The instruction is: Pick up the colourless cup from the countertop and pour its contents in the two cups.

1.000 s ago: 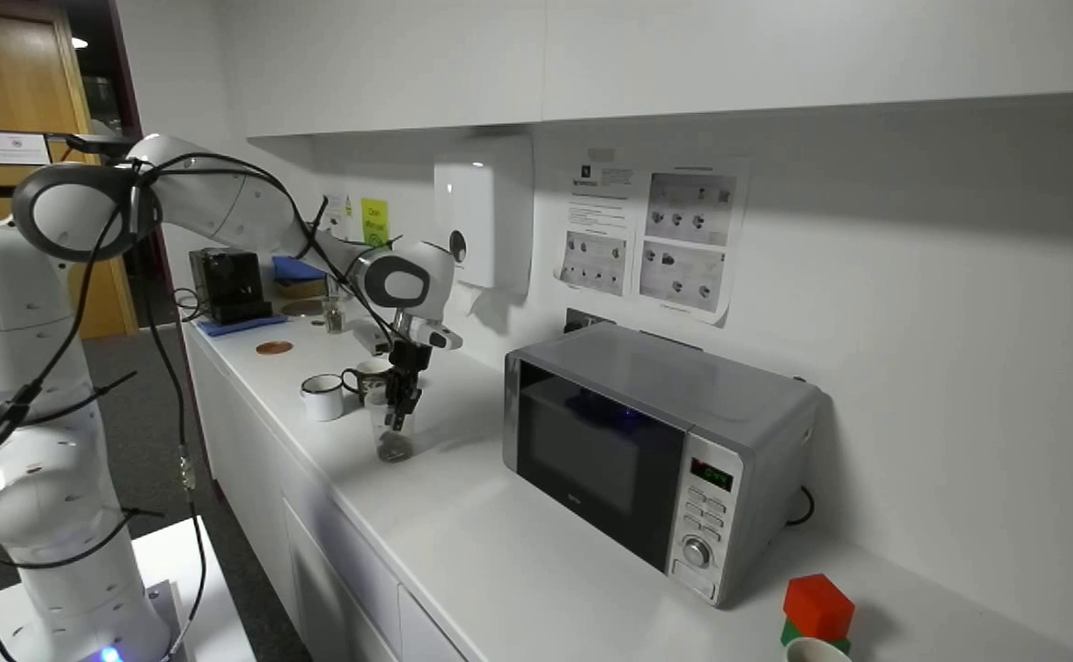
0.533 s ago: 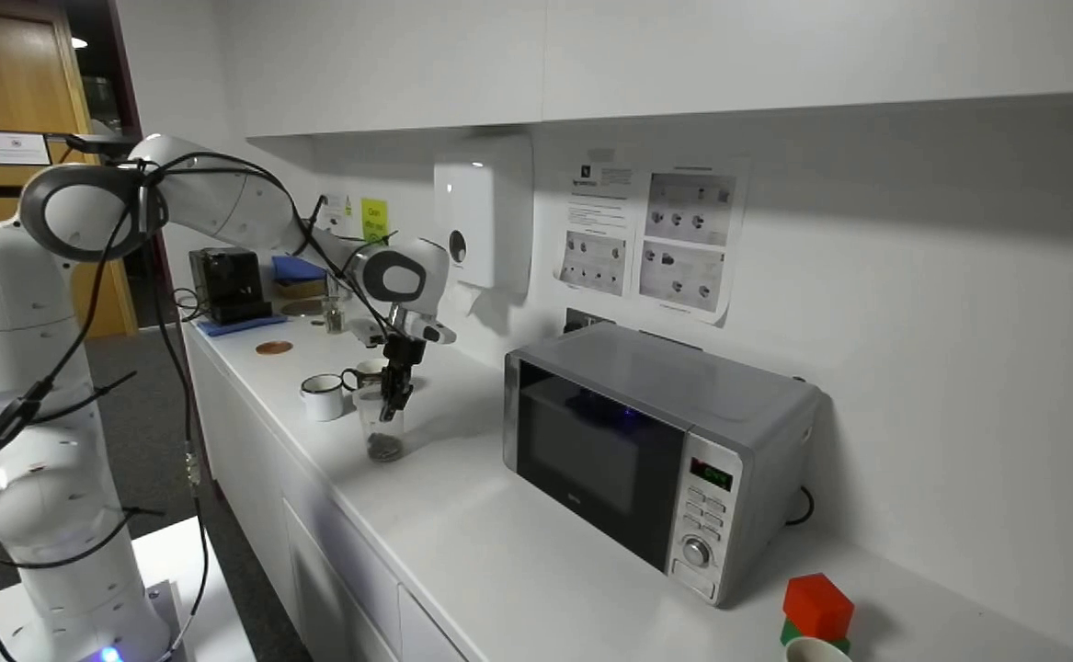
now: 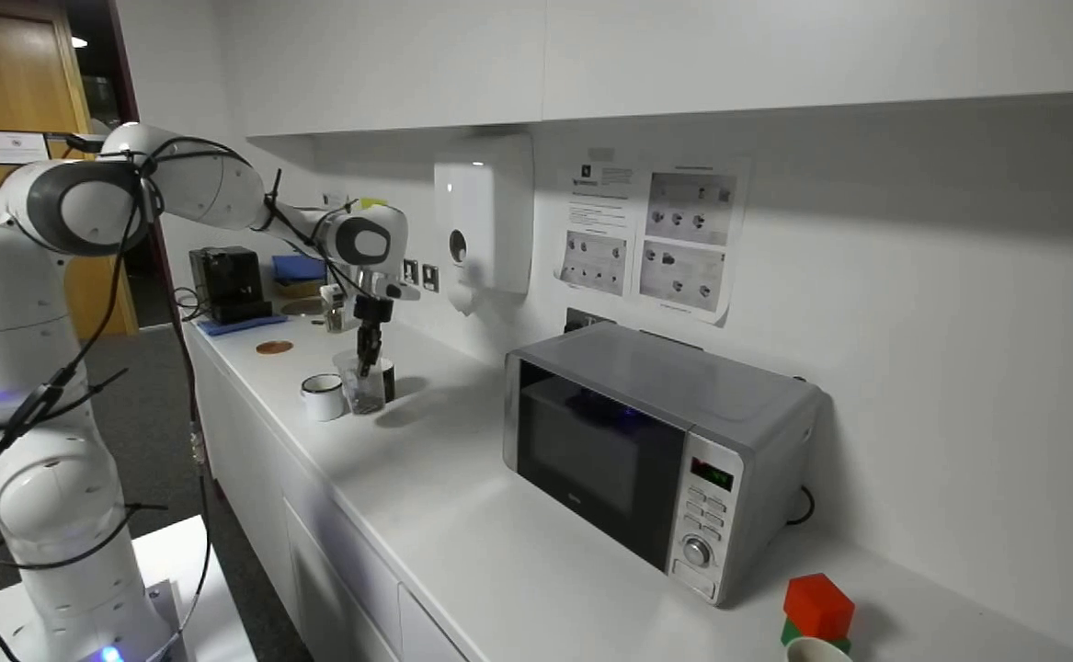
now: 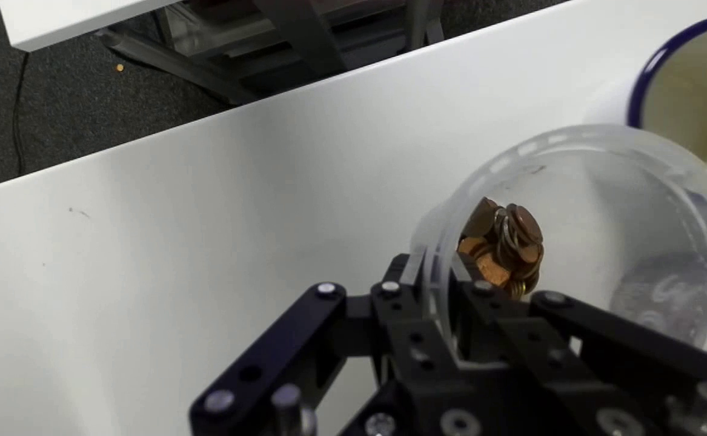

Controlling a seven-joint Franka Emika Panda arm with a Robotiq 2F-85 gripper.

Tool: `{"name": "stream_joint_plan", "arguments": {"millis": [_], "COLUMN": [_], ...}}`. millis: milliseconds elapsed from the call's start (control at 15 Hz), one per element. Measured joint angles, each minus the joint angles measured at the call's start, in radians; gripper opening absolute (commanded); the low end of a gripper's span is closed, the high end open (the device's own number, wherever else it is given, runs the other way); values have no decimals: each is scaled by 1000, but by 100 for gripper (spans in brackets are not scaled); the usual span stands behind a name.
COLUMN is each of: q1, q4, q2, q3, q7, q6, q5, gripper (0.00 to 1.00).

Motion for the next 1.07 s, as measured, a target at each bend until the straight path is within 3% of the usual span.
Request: {"name": "stream_joint_plan", "arguments": {"millis": [533,1067], "q1": [90,90], "q4": [178,209], "q2": [51,94], "q3": [88,72], "q7": [260,289], "q6": [-107,-106], "q5": [40,81], "gripper": [2,7]}}
